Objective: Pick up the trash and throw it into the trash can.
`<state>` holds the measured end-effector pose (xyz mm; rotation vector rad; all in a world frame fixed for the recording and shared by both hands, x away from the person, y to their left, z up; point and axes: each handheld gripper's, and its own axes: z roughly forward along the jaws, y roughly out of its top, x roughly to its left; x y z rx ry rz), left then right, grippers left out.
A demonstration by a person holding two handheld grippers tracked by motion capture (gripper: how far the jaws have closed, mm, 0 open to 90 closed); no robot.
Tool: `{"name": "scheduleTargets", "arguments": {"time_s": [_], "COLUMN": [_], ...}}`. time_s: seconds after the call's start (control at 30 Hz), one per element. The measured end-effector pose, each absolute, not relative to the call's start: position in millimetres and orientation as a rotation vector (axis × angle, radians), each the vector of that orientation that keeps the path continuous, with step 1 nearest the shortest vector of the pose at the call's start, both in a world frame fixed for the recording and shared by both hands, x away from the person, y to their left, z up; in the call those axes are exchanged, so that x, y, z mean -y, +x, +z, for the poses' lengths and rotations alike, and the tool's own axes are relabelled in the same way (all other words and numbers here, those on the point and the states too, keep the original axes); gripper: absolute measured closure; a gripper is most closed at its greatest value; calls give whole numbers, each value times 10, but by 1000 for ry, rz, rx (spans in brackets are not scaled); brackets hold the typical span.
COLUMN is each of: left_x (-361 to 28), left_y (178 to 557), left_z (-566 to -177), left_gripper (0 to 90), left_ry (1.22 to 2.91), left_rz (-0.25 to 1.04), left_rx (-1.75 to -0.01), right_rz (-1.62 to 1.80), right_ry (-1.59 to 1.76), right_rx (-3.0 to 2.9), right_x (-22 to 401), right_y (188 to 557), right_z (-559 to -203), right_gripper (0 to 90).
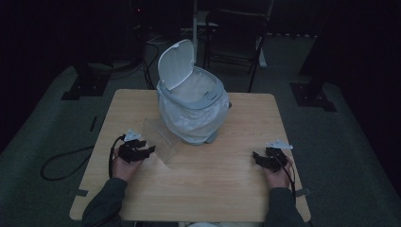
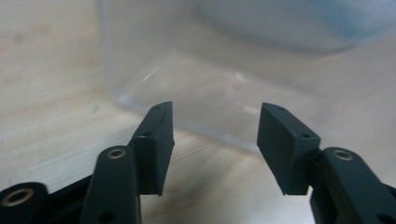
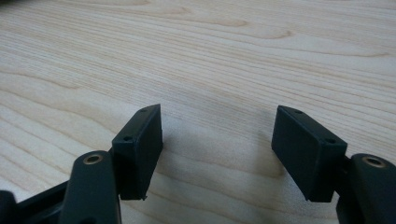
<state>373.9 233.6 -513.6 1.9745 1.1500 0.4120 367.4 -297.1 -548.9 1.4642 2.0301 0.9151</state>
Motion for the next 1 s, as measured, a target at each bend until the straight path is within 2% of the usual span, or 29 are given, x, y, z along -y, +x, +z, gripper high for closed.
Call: {"name": "scheduleTargets", "arguments": {"time_s": [0.13, 0.2, 0.47, 0.73, 1.0], "left_x": [-2140, -2040, -1681, -1532, -1672], "left_y": [3497, 3405, 3281, 3334, 3326], "left_z": [-4863, -4783, -4657, -4709, -4732], "left_gripper": [395, 374, 284, 276, 292], "left_ry": [1908, 1894, 1866, 1859, 1874], "left_rz": [422, 468, 591, 701, 732], "left_rx": [-1068, -1038, -1054, -1128, -1163], "right_rz": [915, 915, 916, 916, 916], "right_ry": [1465, 1465, 1466, 1467, 1466], "right_rx": [-2030, -2030, -2030, -2031, -2032], "right_x": [2969, 2969, 2968, 2968, 2968], "right_y": [3672, 3672, 3672, 3672, 3672], "right_z": [-5489, -5489, -5489, -5489, -5489], "right_gripper": [327, 326, 325, 323, 320]}}
